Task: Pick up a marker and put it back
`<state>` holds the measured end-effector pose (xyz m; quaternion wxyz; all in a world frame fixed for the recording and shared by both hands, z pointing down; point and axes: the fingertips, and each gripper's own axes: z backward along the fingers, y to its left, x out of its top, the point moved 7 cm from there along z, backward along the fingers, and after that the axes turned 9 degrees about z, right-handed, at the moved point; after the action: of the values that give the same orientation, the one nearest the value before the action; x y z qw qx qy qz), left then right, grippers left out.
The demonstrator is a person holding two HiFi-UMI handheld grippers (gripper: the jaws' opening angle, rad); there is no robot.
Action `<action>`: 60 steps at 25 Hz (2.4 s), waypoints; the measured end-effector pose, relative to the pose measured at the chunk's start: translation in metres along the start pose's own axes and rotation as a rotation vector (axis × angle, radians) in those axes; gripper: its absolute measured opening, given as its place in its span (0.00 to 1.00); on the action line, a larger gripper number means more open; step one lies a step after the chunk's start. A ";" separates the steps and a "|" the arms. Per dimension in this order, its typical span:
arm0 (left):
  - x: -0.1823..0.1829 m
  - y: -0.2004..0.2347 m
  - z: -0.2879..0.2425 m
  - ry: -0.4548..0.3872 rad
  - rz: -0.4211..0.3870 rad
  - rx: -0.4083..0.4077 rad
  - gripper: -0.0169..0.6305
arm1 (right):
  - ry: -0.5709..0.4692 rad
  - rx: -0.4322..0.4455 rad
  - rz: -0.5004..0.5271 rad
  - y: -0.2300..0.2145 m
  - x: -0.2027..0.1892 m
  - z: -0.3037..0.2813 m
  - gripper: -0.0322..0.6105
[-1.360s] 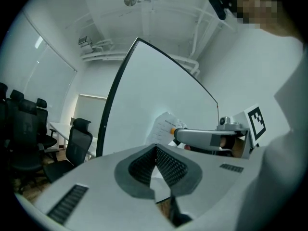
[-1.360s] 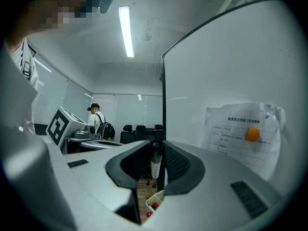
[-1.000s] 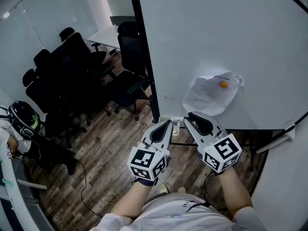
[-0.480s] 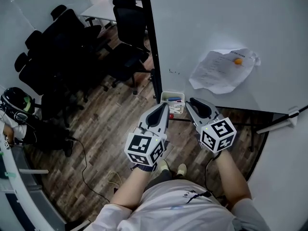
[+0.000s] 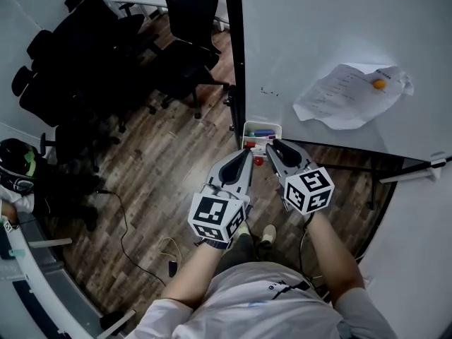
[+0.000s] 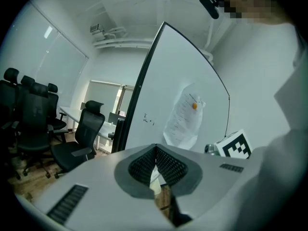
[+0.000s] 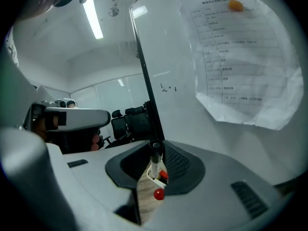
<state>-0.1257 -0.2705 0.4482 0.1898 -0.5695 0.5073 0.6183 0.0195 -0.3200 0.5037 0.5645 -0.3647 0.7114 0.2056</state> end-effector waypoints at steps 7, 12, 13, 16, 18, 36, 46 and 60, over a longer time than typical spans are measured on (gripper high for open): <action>-0.014 0.022 -0.008 0.034 0.021 0.009 0.04 | 0.061 -0.017 -0.013 -0.005 -0.041 -0.029 0.19; -0.023 0.027 -0.014 0.056 0.033 -0.002 0.04 | 0.097 -0.034 0.017 -0.011 -0.058 -0.030 0.19; -0.024 0.027 -0.016 0.059 0.034 -0.006 0.04 | 0.108 -0.041 0.031 -0.013 -0.060 -0.030 0.20; -0.027 0.026 -0.021 0.068 0.036 -0.015 0.04 | 0.151 -0.058 0.058 -0.020 -0.068 -0.030 0.24; -0.029 0.024 -0.024 0.073 0.035 -0.020 0.04 | 0.175 -0.068 0.067 -0.024 -0.074 -0.028 0.29; -0.029 -0.015 -0.031 0.081 -0.003 -0.045 0.04 | 0.012 -0.080 0.096 -0.017 -0.007 0.033 0.23; -0.002 -0.054 -0.015 0.024 -0.033 -0.074 0.04 | -0.146 -0.028 0.086 0.000 0.066 0.086 0.12; 0.065 -0.113 0.014 -0.101 -0.103 -0.126 0.04 | -0.243 0.004 0.128 0.014 0.127 0.127 0.11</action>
<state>-0.0594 -0.2339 0.3411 0.2107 -0.5736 0.4273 0.6663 0.0793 -0.2578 0.3456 0.6327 -0.2899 0.6602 0.2825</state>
